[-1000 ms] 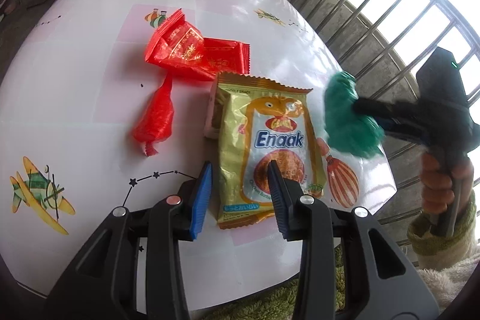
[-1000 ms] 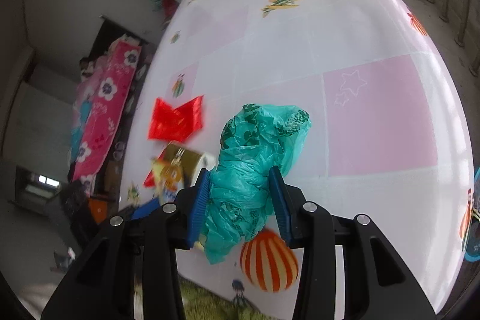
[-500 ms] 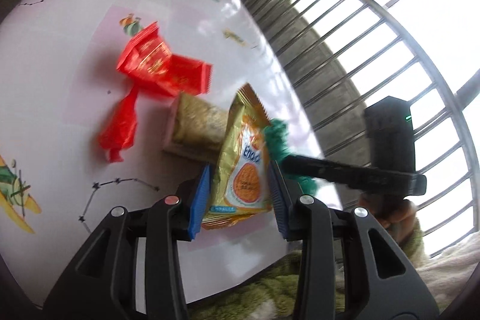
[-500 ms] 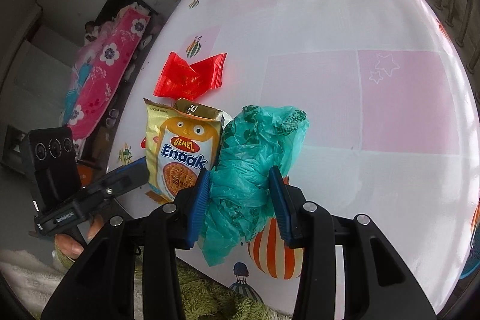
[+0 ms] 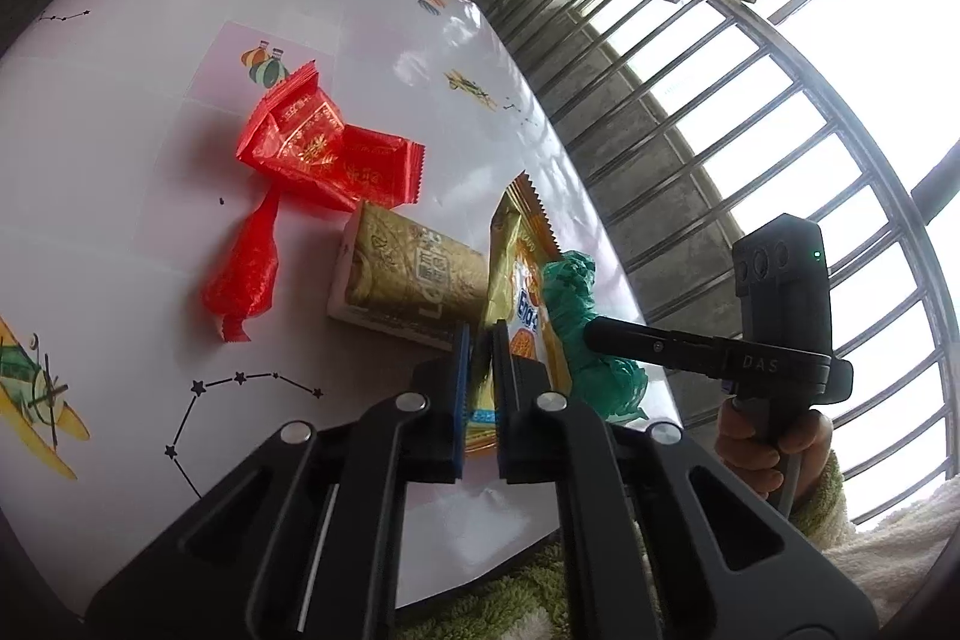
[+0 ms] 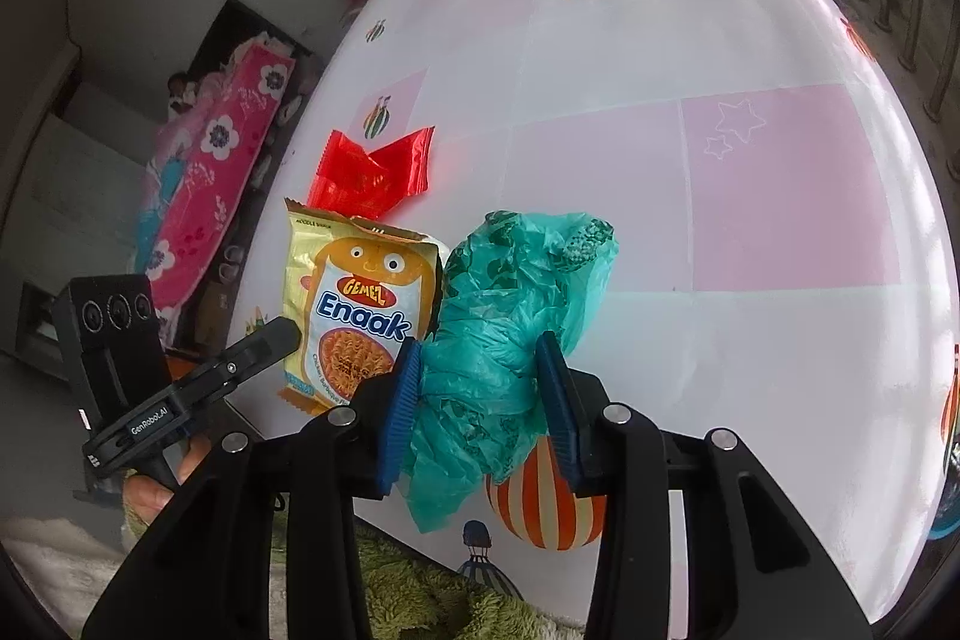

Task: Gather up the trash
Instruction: 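Close the left tool on the yellow Enaak snack pack while the right tool holds the bag, then carry snack pack and teal bag over the basket and open both tools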

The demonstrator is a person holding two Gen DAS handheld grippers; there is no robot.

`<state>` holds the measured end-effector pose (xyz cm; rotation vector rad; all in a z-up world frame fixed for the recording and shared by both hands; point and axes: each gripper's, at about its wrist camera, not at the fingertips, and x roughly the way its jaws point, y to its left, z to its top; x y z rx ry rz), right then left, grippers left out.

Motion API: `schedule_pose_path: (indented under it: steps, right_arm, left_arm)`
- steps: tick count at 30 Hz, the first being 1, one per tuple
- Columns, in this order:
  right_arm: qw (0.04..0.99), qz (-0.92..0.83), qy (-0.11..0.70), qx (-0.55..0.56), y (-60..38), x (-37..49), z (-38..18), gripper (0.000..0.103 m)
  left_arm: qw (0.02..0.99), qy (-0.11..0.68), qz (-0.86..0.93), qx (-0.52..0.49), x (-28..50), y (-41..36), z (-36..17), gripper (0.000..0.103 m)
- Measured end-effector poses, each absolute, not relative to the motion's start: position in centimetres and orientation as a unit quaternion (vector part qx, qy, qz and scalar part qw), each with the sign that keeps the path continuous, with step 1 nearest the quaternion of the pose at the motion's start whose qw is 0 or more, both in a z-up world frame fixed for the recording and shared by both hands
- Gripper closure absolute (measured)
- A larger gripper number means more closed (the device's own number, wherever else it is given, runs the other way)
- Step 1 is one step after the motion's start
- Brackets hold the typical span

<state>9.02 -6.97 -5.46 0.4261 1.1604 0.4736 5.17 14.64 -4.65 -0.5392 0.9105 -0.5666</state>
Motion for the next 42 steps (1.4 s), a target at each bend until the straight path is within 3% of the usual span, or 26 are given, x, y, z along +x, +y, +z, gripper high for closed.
schedule_pose_path:
  steps: [18,26,35,42]
  right_arm:
    - [0.815,0.207,0.490,0.230,-11.2,7.2,-2.7,0.065]
    - [0.847,0.145,0.448,0.247,-17.6,5.1,0.2,0.065]
    - [0.864,-0.029,0.427,0.265,-31.1,0.1,4.0,0.065]
    - [0.808,-0.144,0.461,0.337,-40.5,-3.9,-0.6,0.065]
  left_arm:
    - [0.850,0.388,-0.293,-0.203,4.8,12.5,-0.9,0.101]
    - [0.850,0.373,-0.336,-0.162,6.3,8.4,1.9,0.101]
    - [0.821,0.349,-0.448,-0.054,9.4,-4.2,6.6,0.101]
    - [0.758,0.398,-0.517,0.013,10.2,-18.1,5.4,0.101]
